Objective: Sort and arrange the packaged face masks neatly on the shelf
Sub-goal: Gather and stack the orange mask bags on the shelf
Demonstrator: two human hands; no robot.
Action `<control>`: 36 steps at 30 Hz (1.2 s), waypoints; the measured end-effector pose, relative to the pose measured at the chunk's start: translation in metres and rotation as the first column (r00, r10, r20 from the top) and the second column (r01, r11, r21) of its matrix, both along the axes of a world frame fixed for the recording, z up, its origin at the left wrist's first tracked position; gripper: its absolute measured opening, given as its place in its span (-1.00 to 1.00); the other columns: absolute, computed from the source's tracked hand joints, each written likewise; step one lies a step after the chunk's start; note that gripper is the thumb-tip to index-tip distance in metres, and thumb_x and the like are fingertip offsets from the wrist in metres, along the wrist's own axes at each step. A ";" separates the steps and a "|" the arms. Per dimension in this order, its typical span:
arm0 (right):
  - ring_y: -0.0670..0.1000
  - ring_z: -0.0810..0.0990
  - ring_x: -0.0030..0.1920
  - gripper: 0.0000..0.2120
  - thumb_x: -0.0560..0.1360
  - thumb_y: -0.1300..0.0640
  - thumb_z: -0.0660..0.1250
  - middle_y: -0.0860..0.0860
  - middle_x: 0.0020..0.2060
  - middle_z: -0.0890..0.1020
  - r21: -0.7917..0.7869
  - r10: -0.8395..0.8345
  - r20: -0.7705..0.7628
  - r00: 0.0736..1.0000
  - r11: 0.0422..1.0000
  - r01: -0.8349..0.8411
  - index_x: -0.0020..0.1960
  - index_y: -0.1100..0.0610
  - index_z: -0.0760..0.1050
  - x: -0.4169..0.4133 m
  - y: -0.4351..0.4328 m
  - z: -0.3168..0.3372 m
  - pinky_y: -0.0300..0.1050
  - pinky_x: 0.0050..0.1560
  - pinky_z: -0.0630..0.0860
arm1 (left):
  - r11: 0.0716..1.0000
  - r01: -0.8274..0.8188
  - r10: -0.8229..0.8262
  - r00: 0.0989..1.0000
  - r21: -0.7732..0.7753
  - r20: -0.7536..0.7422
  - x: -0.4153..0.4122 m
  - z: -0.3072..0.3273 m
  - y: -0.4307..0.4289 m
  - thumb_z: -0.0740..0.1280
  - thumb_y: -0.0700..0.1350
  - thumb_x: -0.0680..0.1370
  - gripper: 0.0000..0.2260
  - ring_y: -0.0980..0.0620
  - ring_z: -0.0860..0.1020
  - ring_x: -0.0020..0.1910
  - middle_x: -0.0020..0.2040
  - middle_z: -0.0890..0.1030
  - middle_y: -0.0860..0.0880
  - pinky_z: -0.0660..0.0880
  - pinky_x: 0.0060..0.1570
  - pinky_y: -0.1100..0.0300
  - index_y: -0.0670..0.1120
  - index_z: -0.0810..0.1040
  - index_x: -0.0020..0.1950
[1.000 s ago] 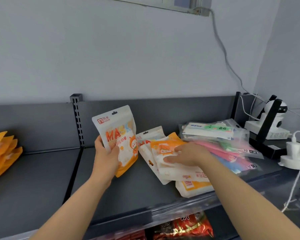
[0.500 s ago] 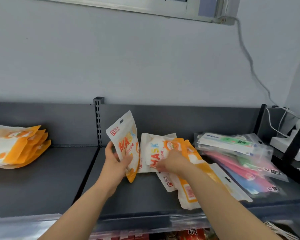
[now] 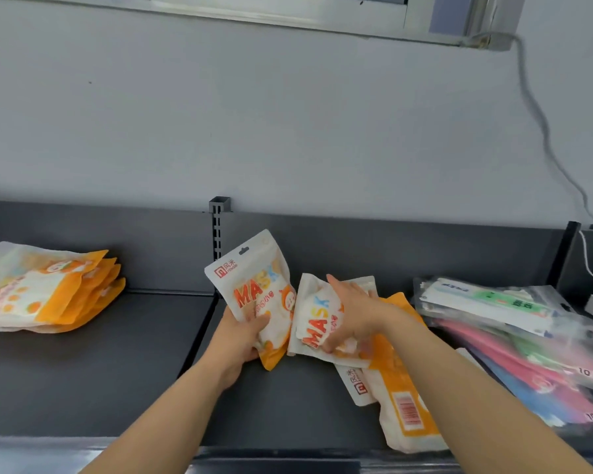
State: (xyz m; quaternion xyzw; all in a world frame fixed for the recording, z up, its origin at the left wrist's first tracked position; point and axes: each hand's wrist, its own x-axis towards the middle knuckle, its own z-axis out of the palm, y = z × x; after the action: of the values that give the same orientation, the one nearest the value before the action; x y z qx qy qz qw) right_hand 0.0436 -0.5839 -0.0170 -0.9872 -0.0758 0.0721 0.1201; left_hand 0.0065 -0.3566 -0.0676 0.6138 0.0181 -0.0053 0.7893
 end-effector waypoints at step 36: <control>0.17 -0.26 0.54 0.06 0.23 -0.23 0.49 0.01 0.58 -0.13 -0.068 -0.149 -0.011 0.989 0.987 0.148 0.53 -0.30 -0.11 -0.004 -0.038 -0.014 0.29 0.49 -0.13 | 0.987 0.087 -0.076 0.994 -0.138 0.082 0.003 -0.005 0.029 0.36 -0.24 0.55 -0.71 -0.12 0.68 0.04 0.10 0.70 -0.08 0.60 -0.04 -0.06 -0.06 0.53 0.25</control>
State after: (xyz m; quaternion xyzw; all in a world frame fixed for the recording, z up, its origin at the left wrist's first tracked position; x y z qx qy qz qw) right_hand 0.0399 -0.6223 -0.0311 -0.9930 0.0014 0.0735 0.0925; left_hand 0.0095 -0.3278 -0.0723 0.5562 -0.0376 -0.0152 0.8301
